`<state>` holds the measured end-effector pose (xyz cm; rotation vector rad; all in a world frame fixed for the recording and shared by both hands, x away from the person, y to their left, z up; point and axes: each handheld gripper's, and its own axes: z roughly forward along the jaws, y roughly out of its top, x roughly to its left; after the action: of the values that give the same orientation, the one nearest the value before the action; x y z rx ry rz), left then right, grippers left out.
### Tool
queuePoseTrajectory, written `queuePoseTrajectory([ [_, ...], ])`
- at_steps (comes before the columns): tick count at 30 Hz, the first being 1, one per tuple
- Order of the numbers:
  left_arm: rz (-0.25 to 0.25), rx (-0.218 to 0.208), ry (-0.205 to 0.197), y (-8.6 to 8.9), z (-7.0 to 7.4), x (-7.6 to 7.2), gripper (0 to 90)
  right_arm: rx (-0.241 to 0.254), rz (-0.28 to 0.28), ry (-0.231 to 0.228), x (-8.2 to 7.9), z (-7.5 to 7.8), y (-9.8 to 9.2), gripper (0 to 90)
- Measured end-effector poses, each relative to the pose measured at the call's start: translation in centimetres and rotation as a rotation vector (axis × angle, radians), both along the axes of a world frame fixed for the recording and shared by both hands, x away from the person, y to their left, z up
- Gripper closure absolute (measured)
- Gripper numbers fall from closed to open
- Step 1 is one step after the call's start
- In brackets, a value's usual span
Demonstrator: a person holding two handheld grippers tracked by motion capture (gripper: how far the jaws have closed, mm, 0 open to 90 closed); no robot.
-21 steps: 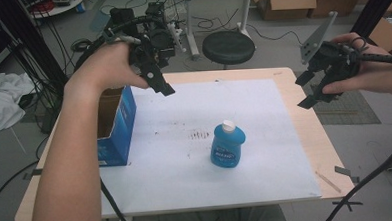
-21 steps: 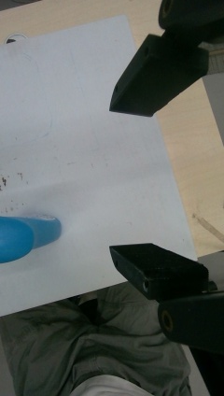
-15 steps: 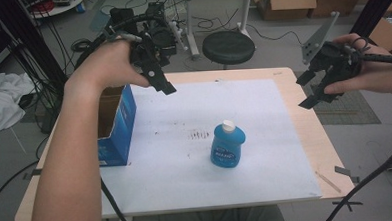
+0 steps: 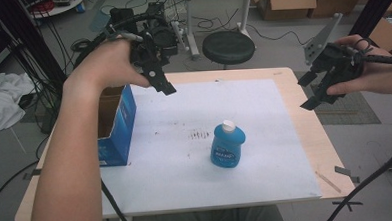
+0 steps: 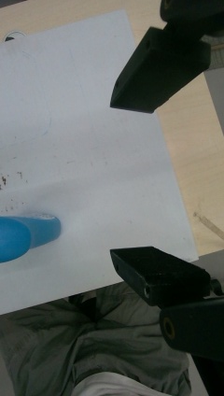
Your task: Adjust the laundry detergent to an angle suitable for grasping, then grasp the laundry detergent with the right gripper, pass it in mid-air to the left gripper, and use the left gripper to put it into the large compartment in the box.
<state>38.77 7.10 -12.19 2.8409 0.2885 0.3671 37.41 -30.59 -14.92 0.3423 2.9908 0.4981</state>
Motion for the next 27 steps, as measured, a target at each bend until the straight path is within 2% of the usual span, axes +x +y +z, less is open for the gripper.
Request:
queuePoseTrajectory([
  [7,-0.007,0.000,0.001,-0.2,0.0,-0.3,14.6,0.039,-0.024,-0.010,-0.2,-0.3,-0.7,20.2],
  [10,0.004,-0.018,0.004,-0.2,0.1,-0.3,12.4,0.076,-0.037,-0.023,-0.3,-0.3,-1.3,17.8],
  [12,0.002,-0.011,0.001,-0.2,0.1,-0.3,12.3,0.112,-0.046,-0.023,-0.3,-0.2,-1.8,17.9],
  [18,0.001,-0.014,0.000,-0.3,-0.1,-0.5,12.3,0.164,-0.065,-0.034,-0.6,-0.2,-2.9,16.6],
  [20,-0.001,-0.005,0.007,-0.4,-0.2,-0.6,12.7,0.193,-0.057,-0.037,-0.9,-0.2,-3.2,16.4],
  [27,0.005,0.003,0.012,-0.5,-0.5,-0.8,12.5,0.244,-0.051,-0.064,-2.0,-1.0,-4.0,16.1],
])
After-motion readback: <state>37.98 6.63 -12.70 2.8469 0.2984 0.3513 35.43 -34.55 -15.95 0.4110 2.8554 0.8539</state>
